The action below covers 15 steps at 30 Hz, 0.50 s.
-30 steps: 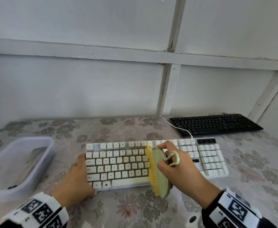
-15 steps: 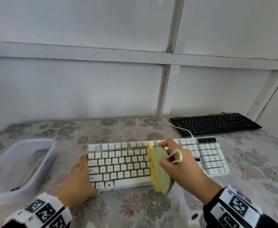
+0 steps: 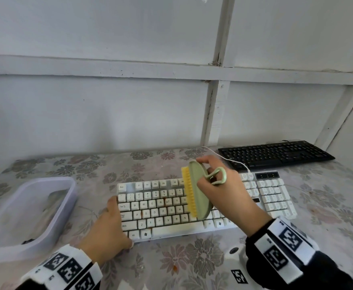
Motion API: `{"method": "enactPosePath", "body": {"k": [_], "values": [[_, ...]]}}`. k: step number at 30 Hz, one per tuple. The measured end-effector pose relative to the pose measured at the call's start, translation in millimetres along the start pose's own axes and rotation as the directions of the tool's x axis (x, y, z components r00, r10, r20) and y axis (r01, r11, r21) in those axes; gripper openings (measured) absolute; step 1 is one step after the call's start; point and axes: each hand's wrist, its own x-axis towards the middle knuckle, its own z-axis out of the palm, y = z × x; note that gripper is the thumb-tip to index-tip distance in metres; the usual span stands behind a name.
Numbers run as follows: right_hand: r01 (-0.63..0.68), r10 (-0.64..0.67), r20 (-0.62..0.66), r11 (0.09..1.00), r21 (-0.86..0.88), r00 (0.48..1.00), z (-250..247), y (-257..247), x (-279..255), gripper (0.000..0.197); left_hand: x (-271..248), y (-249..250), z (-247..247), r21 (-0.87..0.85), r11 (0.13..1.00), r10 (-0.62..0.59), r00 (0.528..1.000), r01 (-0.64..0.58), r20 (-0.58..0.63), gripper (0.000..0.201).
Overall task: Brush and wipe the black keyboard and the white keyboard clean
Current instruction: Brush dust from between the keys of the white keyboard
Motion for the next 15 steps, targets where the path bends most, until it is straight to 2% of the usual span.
{"method": "enactPosePath", "body": {"k": [6, 10, 15], "values": [[-0.061, 0.059, 0.085, 0.998, 0.019, 0.995, 11, 17, -29, 0.030, 0, 0, 2, 0.006, 1.000, 0.012, 1.000, -0.012, -0.007, 0.096], [-0.119, 0.118, 0.149, 0.993, -0.004, 0.982, 1, 17, -37, 0.026, 0, 0, 1, 0.008, 0.999, 0.034, 0.999, -0.034, -0.011, 0.095], [-0.040, 0.039, 0.011, 0.999, 0.031, 0.999, -7, -4, -17, 0.029, 1, -4, 2, -0.016, 0.999, 0.029, 1.000, -0.029, -0.012, 0.098]]}}
